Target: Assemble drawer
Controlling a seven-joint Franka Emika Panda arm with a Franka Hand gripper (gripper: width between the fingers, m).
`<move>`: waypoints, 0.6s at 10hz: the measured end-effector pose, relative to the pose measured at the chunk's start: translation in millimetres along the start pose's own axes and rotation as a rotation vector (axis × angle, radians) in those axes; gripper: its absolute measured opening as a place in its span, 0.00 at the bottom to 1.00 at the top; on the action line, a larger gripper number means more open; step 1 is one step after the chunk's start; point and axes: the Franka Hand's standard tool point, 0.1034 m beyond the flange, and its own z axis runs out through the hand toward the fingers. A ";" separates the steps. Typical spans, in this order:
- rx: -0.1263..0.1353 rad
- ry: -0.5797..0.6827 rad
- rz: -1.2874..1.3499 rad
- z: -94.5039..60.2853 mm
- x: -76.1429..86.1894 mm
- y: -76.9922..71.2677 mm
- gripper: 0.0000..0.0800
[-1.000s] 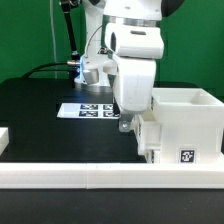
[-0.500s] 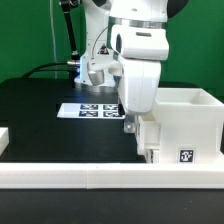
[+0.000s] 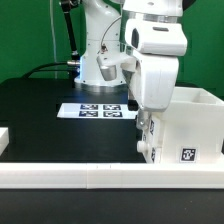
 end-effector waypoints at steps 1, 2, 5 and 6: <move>0.007 -0.004 -0.006 1.5 -6.4 -1.6 0.81; 0.023 -0.009 -0.009 2.0 -9.7 -3.5 0.81; 0.063 -0.013 -0.042 -0.2 -4.0 4.0 0.81; 0.065 -0.012 -0.045 -0.6 1.1 5.9 0.81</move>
Offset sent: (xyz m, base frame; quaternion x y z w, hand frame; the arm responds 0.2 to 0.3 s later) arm 0.0146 0.0144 0.0064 0.0614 0.0304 -0.0305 0.9972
